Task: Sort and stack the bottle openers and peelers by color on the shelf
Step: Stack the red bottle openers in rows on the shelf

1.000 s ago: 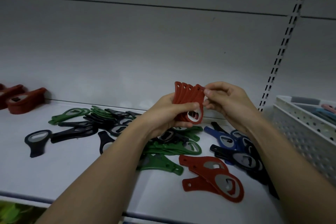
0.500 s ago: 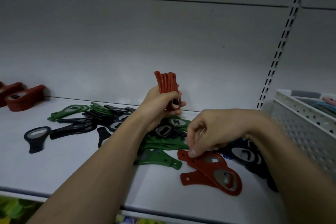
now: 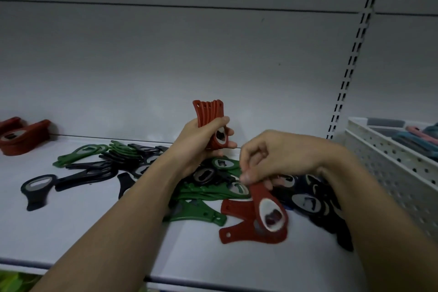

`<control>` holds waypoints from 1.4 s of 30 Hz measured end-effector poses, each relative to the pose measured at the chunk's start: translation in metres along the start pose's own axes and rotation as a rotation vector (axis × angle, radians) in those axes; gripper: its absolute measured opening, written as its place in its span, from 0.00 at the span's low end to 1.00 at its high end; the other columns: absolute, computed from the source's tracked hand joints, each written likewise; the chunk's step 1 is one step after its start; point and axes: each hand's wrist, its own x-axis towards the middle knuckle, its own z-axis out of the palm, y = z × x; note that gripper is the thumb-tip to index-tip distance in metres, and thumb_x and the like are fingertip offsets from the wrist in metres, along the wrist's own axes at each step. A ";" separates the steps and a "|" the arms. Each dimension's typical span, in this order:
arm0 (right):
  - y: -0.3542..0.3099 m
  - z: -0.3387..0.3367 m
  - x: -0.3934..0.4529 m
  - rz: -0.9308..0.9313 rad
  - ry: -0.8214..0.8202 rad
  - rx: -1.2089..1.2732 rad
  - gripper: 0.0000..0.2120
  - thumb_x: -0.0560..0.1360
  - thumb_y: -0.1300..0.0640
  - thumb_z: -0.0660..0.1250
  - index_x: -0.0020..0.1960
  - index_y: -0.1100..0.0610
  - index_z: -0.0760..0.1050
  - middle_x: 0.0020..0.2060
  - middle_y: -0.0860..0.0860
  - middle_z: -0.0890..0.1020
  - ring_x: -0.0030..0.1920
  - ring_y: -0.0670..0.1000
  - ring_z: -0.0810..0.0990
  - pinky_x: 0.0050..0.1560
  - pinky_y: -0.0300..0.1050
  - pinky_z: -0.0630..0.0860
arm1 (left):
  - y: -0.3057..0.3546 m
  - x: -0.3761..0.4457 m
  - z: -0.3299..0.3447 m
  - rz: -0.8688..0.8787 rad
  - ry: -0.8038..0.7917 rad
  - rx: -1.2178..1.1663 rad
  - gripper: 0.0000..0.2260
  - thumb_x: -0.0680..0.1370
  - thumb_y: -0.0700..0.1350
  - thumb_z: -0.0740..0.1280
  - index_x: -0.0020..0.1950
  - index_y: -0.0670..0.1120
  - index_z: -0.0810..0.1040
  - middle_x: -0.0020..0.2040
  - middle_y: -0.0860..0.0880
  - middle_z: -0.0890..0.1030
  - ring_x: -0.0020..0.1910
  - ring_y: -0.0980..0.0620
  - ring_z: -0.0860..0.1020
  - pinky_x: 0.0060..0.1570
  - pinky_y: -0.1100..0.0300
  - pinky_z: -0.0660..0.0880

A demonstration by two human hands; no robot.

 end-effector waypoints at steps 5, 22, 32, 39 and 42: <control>0.015 -0.015 0.000 -0.160 0.455 0.404 0.13 0.67 0.55 0.73 0.46 0.63 0.78 0.31 0.54 0.81 0.30 0.48 0.77 0.31 0.37 0.75 | 0.000 -0.004 0.005 -0.039 -0.145 0.077 0.12 0.79 0.50 0.68 0.58 0.45 0.76 0.46 0.47 0.84 0.41 0.52 0.84 0.30 0.64 0.76; 0.008 0.006 0.027 -0.274 0.802 0.463 0.13 0.73 0.57 0.73 0.56 0.57 0.76 0.49 0.51 0.81 0.35 0.47 0.80 0.39 0.43 0.82 | 0.002 -0.013 0.008 -0.042 -0.414 0.143 0.18 0.75 0.50 0.68 0.63 0.44 0.75 0.57 0.43 0.82 0.53 0.44 0.84 0.39 0.61 0.79; 0.007 0.006 0.027 -0.263 0.844 0.529 0.11 0.76 0.61 0.70 0.58 0.60 0.75 0.51 0.57 0.81 0.37 0.48 0.81 0.43 0.40 0.80 | 0.000 -0.009 0.004 -0.085 -0.400 0.022 0.14 0.77 0.39 0.69 0.63 0.42 0.75 0.57 0.41 0.83 0.52 0.41 0.84 0.44 0.58 0.81; -0.007 0.016 0.003 -0.070 0.548 0.116 0.06 0.76 0.54 0.70 0.51 0.55 0.78 0.46 0.53 0.83 0.31 0.46 0.77 0.32 0.39 0.74 | 0.004 -0.001 -0.006 0.037 -0.181 -0.202 0.14 0.79 0.41 0.68 0.63 0.43 0.74 0.58 0.41 0.82 0.48 0.44 0.85 0.45 0.55 0.83; -0.018 0.035 -0.013 -0.049 0.179 -0.146 0.05 0.73 0.51 0.74 0.48 0.50 0.82 0.44 0.44 0.84 0.34 0.41 0.79 0.36 0.35 0.75 | 0.005 0.000 -0.006 0.058 -0.152 -0.244 0.13 0.78 0.40 0.69 0.63 0.45 0.75 0.60 0.41 0.81 0.48 0.42 0.85 0.45 0.55 0.82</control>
